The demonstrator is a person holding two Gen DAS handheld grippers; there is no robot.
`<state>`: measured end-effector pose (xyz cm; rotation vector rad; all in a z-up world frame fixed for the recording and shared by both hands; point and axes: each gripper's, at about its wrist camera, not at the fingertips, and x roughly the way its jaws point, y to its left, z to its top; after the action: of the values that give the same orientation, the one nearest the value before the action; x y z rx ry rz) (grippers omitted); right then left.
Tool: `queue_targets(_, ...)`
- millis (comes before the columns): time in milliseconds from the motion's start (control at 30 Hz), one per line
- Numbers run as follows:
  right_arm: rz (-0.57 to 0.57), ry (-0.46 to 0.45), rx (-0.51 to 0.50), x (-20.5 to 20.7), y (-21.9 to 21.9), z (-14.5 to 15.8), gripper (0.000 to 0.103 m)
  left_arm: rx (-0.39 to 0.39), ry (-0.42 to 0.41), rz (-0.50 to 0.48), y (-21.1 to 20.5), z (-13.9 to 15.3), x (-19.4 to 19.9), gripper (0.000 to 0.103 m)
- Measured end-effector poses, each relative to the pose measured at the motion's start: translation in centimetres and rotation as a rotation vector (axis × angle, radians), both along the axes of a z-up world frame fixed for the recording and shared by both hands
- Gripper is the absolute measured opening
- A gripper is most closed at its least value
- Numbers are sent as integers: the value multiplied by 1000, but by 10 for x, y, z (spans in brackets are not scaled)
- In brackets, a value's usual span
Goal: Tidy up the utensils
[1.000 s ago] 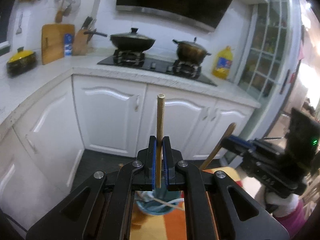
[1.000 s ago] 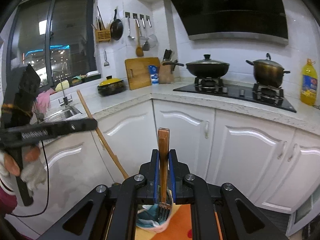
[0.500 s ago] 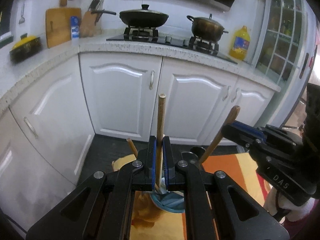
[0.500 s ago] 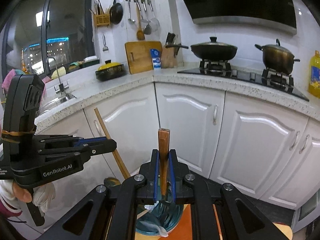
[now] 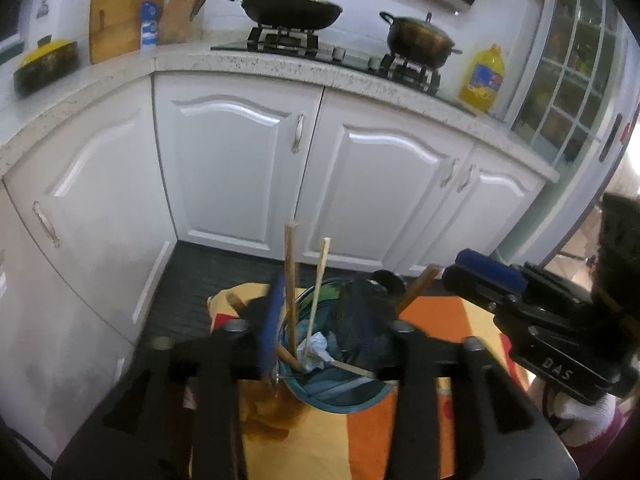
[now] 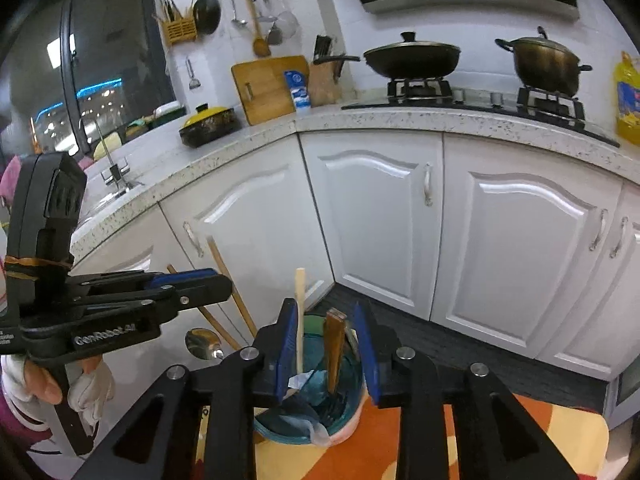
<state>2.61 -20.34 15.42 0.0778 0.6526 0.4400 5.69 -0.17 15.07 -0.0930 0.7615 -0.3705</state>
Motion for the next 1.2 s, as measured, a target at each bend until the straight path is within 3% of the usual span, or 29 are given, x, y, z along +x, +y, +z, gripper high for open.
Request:
queue_targets(133,-30,-1,21,-11,-11,4,28,-6,-39,7,4,11,-15,50)
queue_targets(300,-66,-9,30,-33,-17,9,40,24,-98,36,7,19,-41,50)
queue_targets(667,-154,-39,-21,-81,-6,6,41,66,-115,75,1,4,-85,50)
queue_targets(1067,-155,-30,-54,-96,14,2,42,116,-159,114,-3,2,-113,50)
queue_targets(1200,-161,-29,-63,-98,20,2,49,118,-167,128,0,2,-114,50)
